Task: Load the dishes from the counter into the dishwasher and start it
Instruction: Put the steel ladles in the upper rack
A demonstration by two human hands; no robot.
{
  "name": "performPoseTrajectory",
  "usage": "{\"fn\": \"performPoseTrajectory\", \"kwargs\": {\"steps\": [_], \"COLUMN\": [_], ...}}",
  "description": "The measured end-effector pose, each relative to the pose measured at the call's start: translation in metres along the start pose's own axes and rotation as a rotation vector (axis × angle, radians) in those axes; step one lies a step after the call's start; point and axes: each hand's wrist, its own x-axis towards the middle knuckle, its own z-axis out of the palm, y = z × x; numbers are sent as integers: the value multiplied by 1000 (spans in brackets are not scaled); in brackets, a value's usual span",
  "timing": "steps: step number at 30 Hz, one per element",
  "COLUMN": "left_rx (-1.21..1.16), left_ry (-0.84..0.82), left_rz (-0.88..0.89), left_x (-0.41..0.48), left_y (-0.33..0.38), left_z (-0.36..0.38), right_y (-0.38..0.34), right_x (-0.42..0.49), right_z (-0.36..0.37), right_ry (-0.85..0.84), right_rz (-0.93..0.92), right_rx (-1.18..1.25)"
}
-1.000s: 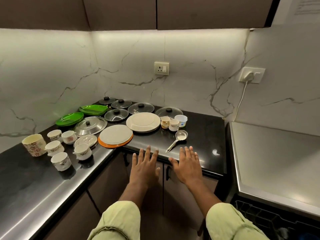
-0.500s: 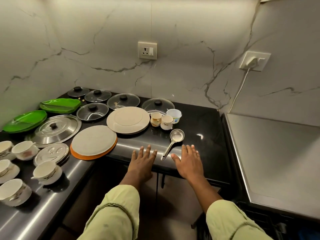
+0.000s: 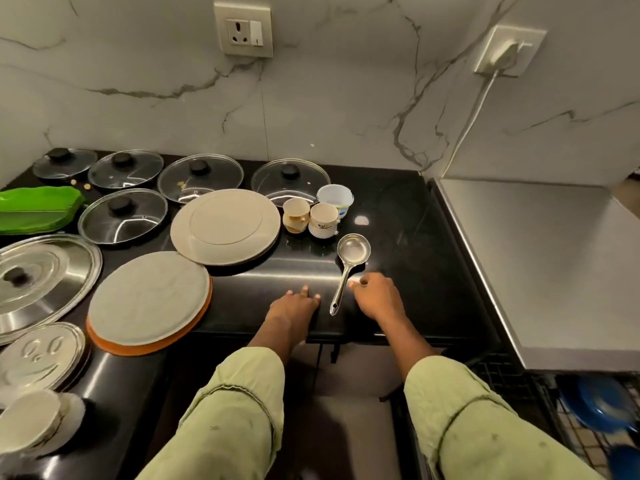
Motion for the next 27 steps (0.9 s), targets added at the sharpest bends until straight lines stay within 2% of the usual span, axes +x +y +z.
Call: {"fn": "performPoseTrajectory", "kwargs": {"steps": [6,11,19,27], "left_rx": [36,29,18,-41], "left_ry": [-19,-20,-27,1], "left_rz": [42,47,50,4], "left_x": [6,9,6,3], "left_y": [-5,-7,-9,-5], "left_z": [-2,-1,-3,3], "right_y": [-15,-21,-12,19], "right_x": [32,49,52,11], "right_z": [22,36,37,23], "right_ry": [20,26,-56,-136], "right_rz": [187,292,351,337], "right_rx": [341,433,591,774]}}
